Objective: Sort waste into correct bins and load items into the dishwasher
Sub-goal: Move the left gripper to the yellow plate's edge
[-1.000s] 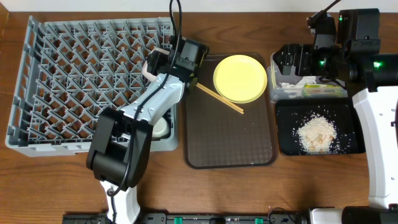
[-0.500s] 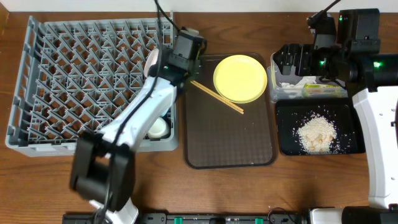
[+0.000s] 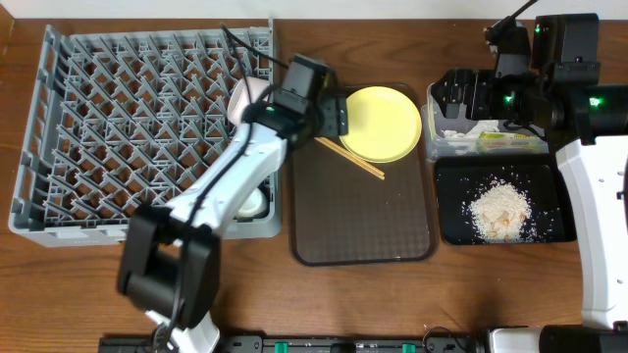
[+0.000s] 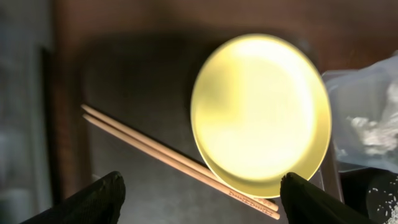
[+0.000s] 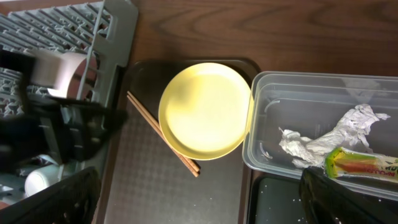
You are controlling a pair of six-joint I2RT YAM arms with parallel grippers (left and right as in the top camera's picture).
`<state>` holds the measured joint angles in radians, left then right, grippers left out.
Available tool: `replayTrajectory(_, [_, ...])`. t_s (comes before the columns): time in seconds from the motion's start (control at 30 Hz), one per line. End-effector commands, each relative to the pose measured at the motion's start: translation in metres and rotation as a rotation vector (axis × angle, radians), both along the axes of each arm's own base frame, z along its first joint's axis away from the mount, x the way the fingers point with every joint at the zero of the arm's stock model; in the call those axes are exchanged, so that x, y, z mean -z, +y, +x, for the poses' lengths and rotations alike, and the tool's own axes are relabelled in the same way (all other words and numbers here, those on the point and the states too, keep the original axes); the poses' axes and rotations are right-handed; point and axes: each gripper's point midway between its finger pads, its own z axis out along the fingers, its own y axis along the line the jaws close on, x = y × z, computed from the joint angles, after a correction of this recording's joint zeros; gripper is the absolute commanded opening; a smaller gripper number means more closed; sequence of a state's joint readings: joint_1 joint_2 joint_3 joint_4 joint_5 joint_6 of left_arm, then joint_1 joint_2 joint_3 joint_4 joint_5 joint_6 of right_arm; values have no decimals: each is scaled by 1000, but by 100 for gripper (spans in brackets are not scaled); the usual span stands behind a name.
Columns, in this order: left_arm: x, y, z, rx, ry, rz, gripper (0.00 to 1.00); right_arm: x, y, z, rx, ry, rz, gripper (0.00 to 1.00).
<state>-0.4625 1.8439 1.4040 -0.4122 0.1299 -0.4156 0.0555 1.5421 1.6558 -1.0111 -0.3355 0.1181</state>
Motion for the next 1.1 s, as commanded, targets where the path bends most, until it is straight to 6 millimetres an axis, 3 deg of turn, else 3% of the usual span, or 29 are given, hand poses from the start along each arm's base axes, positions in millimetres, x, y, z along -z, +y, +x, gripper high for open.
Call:
replayTrajectory(0.0, [18, -16, -7, -24, 83, -37, 78, -2, -2, 1, 4, -6, -7, 99])
replayTrajectory(0.07, [9, -22, -5, 3, 130, -81, 76, -2, -2, 1, 4, -6, -7, 99])
replayTrajectory(0.13, [-14, -24, 3, 27, 157, -123, 76, -2, -2, 1, 4, -6, -7, 99])
replayTrajectory(0.23, [-48, -10, 24, 30, 130, -91, 76, -2, -2, 1, 4, -6, -7, 99])
replayTrajectory(0.33, [-64, -3, 35, 24, 131, -54, 76, -2, -2, 1, 4, -6, -7, 99])
replayTrajectory(0.43, [-54, -3, 32, 29, 197, -24, 76, -2, -2, 1, 4, -6, -7, 99])
replayTrajectory(0.57, [-17, -10, 22, 65, 289, 23, 89, -2, -2, 1, 4, -5, -6, 99])
replayTrajectory(0.8, [18, -28, 19, 96, 336, 44, 87, -2, -2, 1, 4, -6, -7, 99])
replayTrajectory(0.87, [23, -29, 20, 96, 340, 46, 80, -2, -2, 1, 4, -6, -7, 99])
replayTrajectory(1.07, [45, -32, 25, 70, 361, 45, 78, -2, -2, 1, 4, -6, -7, 99])
